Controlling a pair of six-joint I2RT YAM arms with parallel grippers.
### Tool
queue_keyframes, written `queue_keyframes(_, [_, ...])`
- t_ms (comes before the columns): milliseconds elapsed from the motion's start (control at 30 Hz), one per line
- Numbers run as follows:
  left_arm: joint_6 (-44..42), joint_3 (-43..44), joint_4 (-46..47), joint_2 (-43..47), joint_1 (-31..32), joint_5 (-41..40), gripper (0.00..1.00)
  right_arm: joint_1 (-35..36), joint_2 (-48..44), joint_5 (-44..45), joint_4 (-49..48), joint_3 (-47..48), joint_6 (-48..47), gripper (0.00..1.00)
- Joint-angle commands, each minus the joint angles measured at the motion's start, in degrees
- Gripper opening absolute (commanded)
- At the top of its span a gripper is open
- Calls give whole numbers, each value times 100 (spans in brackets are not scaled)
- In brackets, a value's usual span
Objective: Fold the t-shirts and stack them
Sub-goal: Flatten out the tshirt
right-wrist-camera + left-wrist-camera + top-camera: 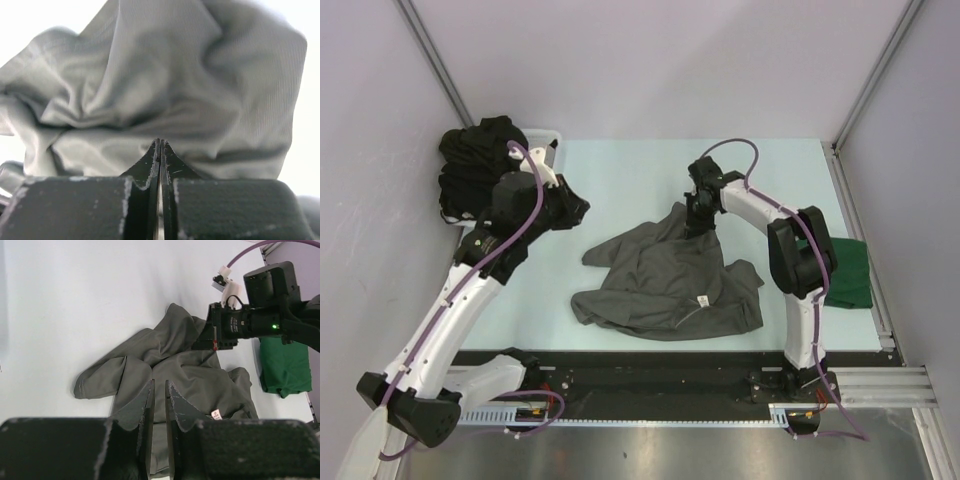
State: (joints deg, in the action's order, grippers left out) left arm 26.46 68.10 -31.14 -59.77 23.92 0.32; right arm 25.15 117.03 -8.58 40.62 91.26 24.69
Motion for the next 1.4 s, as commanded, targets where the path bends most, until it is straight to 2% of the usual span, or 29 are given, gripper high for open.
queue_keyframes(0, [-53, 353, -103, 150, -28, 56, 18, 139, 328, 242, -283, 409, -175, 0])
queue_keyframes(200, [-71, 415, -156, 132, -28, 56, 18, 306, 707, 523, -335, 709, -376, 0])
queue_keyframes(367, [-123, 450, -156, 97, -28, 83, 18, 465, 742, 1191, -905, 612, -789, 0])
queue_keyframes(467, [-194, 494, -217, 62, -19, 100, 18, 456, 1005, 1438, -907, 866, -1000, 0])
queue_keyframes(667, [-369, 556, -402, 88, -19, 74, 19, 395, 2129, 1746, -504, 2490, -1256, 0])
queue_keyframes(800, [-431, 530, -499, 114, -19, 56, 19, 403, 3245, 1702, 76, 4580, -1335, 0])
queue_keyframes(833, [-422, 521, -507, 114, -19, 47, 19, 421, 3656, 1658, 156, 5359, -1335, 0])
queue_keyframes(900, [-431, 512, -507, 123, -19, 56, 20, 447, 3888, 1413, 87, 5743, -1256, 0])
queue_keyframes(1033, [-466, 538, -437, 27, -19, 82, 20, 701, 3731, 955, -774, 5394, -1001, 0])
queue_keyframes(1367, [-545, 749, -121, -413, -19, 337, 20, 1299, 3713, -530, -1310, 5288, -202, 0])
